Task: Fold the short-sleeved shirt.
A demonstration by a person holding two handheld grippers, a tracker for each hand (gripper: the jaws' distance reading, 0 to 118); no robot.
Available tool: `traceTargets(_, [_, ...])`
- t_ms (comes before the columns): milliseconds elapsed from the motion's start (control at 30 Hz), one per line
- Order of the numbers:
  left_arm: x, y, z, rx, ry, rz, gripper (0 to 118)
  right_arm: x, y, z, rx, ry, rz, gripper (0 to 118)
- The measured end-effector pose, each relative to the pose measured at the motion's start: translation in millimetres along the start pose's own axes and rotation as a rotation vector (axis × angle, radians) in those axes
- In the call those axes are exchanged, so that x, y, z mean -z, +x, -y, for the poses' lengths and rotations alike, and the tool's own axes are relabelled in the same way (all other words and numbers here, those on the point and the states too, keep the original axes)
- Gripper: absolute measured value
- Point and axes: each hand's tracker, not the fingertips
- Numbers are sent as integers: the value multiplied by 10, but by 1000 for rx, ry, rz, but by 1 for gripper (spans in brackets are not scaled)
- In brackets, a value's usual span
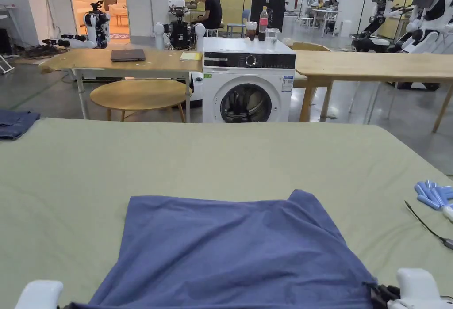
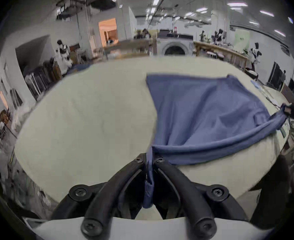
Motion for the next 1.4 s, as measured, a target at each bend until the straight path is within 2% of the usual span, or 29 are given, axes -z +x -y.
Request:
traceTargets(100, [69, 15, 153, 19, -10, -1, 1, 98, 37, 184, 59, -92, -3, 4])
traceTargets(133, [58, 39, 163, 46, 5, -17, 8, 91, 57, 191, 67, -93, -12, 12])
traceTargets(167, [7, 77, 147, 65, 36, -33, 31, 25, 53, 181, 75, -87, -26, 40])
traceTargets(233, [-188, 202, 95, 75, 116, -50, 86, -125, 31, 133, 127, -12, -37, 101])
traceTargets(267, [-277, 265, 50, 74, 162, -41, 100, -207, -12, 94, 135, 34, -51, 114])
traceTargets(400, [-658, 653, -110, 123, 404, -59, 100, -557, -331, -78, 83, 267, -50, 114])
traceTargets(500, [-784, 886, -160, 128, 509, -16, 100, -663, -533, -128, 80, 371, -88, 113])
traceTargets(567, [-790, 972, -160, 137, 512, -7, 97, -669, -655, -140, 45, 372, -78, 109])
traceTargets(600, [-781, 1009, -165, 145, 495, -3, 82, -679, -708, -130, 6, 391, -64, 91])
traceTargets(633, [-765, 1030, -168, 153, 475, -1, 51, -675, -766, -124, -23, 407, -45, 42])
traceTargets(667, [-738, 1026, -162, 166, 444, -5, 4, -647, -823, -118, -47, 402, 7, 0])
traceTargets(700, [-720, 990, -152, 169, 405, 26, 0, -697, -813, -146, -43, 401, -8, 0])
traceTargets(733, [-688, 916, -142, 151, 365, 83, 0, -703, -791, -180, -33, 368, -81, 0])
traceTargets(767, [-681, 827, -119, 101, 343, 86, 0, -707, -782, -202, -1, 338, -106, 0])
traceTargets(900, [-706, 305, 67, 70, 255, 2, 0, -723, -766, -99, -13, 329, -76, 0])
traceTargets(967, [-684, -5, 226, 31, 196, 34, 0, -705, -729, -17, -2, 310, -84, 0])
traceTargets(1000, [-648, -146, 291, 11, 157, 52, 18, -684, -706, 1, 2, 290, -83, 0])
traceTargets(1033, [-616, -248, 361, 0, 107, 50, 52, -653, -680, 0, 9, 247, -82, 0])
traceTargets(1067, [-574, -301, 417, 13, 62, 41, 101, -629, -658, 4, 21, 229, -80, 0])
traceTargets(1100, [-514, -321, 478, 41, 19, 28, 118, -550, -659, 92, 31, 226, -79, 0])
traceTargets(1300, [-155, -158, 501, 117, -33, 56, 118, -503, -597, 171, 59, 184, -67, 0])
traceTargets(1333, [-79, -103, 489, 132, -36, 56, 114, -517, -573, 166, 52, 178, -60, 0])
traceTargets(1367, [-4, -48, 462, 147, -42, 55, 92, -521, -540, 200, 44, 171, -51, 0])
traceTargets(1400, [43, -13, 409, 151, -56, 74, 43, -536, -495, 201, 35, 160, -37, 0])
